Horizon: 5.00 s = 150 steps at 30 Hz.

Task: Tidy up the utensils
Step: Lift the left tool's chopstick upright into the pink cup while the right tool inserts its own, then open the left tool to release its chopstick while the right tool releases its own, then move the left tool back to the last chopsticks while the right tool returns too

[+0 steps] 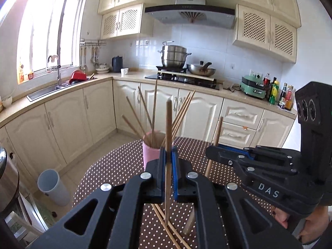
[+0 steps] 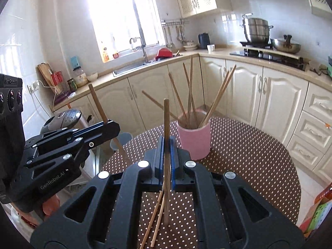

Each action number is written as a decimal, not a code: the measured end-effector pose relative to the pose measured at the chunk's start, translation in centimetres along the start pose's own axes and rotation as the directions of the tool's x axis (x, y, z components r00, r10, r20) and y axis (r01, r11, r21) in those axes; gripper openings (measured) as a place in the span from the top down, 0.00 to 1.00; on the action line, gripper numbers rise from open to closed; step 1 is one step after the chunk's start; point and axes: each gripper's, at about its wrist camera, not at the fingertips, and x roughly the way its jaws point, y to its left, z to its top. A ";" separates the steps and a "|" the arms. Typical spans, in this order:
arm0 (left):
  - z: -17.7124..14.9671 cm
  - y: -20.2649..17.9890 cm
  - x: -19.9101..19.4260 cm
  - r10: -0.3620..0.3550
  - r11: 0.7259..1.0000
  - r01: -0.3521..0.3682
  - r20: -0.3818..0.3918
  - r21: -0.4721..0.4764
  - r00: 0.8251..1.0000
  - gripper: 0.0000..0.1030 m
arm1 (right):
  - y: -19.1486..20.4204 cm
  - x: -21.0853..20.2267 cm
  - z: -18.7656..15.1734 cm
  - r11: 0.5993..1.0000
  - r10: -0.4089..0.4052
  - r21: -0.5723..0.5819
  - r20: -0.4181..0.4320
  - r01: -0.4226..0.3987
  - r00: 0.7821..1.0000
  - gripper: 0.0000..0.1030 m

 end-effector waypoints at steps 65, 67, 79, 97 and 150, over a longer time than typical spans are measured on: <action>6.7 2.2 9.2 0.130 0.991 -0.126 0.118 -0.045 0.984 0.65 | -0.9 1.8 10.4 0.994 -0.071 -0.073 0.179 0.086 0.981 0.94; 6.7 2.6 8.7 0.136 0.990 -0.130 0.127 -0.054 0.983 0.59 | -0.8 1.6 10.3 0.994 -0.071 -0.074 0.181 0.086 0.981 0.94; 5.8 5.3 5.2 0.297 0.954 -0.288 0.163 -0.081 0.941 0.29 | -0.1 1.3 10.8 0.993 -0.072 -0.073 0.214 0.090 0.974 0.94; 4.6 9.9 5.4 0.322 0.940 -0.304 0.115 -0.152 0.940 0.28 | 0.0 2.1 11.5 0.983 -0.153 -0.041 0.341 0.177 0.928 0.94; 3.0 7.1 5.0 0.258 0.964 -0.254 0.049 -0.084 0.965 0.28 | -1.9 6.4 3.6 0.988 -0.157 0.008 0.098 0.157 0.983 0.66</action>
